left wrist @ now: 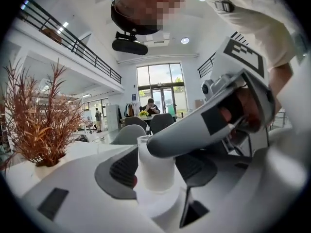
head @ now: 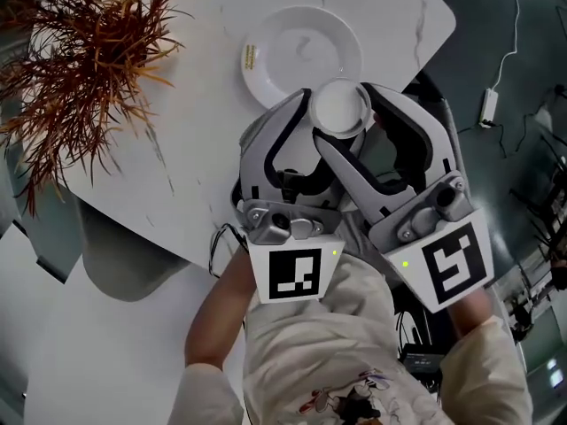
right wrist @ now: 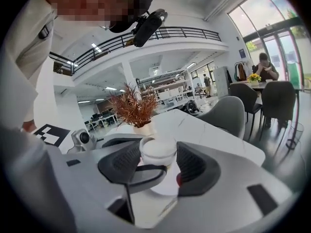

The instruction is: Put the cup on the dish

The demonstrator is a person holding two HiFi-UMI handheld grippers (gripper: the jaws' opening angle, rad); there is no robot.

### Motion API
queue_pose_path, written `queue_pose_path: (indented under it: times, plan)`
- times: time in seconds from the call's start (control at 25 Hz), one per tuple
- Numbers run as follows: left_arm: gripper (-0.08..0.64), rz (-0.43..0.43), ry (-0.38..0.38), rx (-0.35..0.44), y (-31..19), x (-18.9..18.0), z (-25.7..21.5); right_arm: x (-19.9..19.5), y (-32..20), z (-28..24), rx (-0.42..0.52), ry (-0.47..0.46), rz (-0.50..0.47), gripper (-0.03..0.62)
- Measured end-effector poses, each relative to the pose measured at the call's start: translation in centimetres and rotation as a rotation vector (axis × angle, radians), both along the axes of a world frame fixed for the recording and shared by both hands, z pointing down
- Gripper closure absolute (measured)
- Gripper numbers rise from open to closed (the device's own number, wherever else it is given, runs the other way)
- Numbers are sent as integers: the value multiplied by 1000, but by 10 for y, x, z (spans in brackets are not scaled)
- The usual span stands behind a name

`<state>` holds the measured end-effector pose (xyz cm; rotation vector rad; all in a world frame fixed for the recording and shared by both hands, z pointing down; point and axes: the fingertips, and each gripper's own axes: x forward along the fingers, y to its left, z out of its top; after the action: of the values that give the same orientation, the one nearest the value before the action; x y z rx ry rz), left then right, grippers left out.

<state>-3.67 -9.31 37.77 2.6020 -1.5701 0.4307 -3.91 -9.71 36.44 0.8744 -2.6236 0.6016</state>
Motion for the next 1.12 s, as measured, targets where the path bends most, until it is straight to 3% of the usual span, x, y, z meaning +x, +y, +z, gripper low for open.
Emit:
queue_pose_path:
  times: [0.24,0.48,0.72,0.88,1.12]
  plan:
    - [316,20,-68,-41,-2,8,14,6,-3,10,19,30,-4,353]
    - [314,18,-89,-41,-2,3,24,-3,4,17,-4,40,-83,354]
    - [314,18,-49,12,-2,-4,21,-8,7,13,-53,-19,-104,353]
    - [313,-5,-49,-7,-1,-16,28,3,-3,9,-66,-69,-86,351]
    - [313,-29,-7,-27,2,-27,35,27,-12,13,-77,-54,-38,351]
